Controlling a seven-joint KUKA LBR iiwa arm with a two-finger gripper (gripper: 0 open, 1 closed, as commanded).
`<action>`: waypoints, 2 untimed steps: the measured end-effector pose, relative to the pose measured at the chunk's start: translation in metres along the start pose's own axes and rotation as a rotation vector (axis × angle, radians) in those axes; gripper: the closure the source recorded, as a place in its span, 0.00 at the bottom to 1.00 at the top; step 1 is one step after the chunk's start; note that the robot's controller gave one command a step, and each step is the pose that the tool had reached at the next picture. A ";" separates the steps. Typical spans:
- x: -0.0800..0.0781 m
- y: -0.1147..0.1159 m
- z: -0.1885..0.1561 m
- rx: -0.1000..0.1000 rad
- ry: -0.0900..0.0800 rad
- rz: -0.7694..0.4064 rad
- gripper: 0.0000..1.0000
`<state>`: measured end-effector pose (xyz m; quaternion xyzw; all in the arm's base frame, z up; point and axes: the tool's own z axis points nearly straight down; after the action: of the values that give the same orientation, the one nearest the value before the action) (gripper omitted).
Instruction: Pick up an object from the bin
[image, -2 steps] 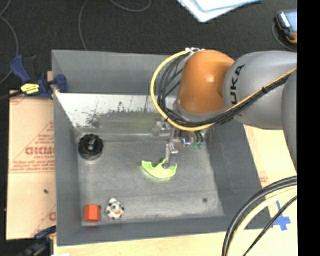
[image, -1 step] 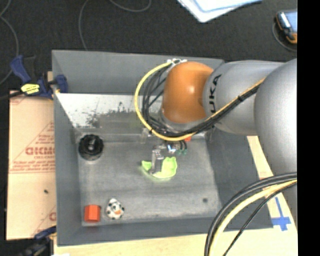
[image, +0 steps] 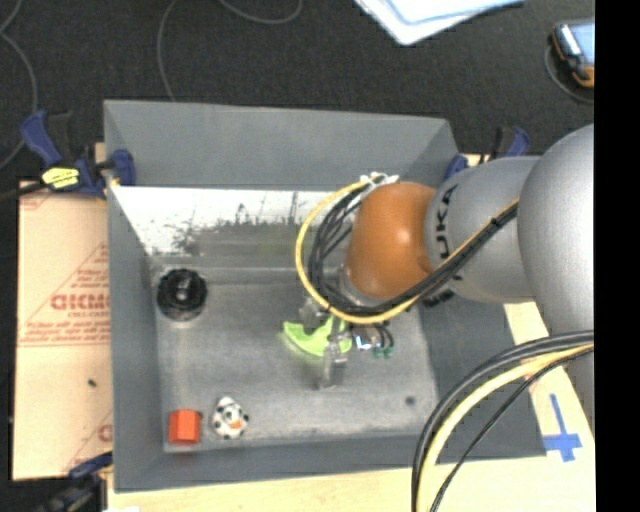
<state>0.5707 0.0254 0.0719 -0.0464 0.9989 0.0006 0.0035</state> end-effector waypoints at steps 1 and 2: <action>0.003 -0.008 0.003 0.001 -0.004 -0.015 1.00; -0.006 -0.005 -0.002 0.001 -0.007 -0.023 1.00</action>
Offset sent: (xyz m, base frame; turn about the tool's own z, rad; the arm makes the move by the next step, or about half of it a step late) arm 0.0000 0.0000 0.0000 0.0000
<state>0.5767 0.0213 0.0736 -0.0580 0.9983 0.0002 0.0071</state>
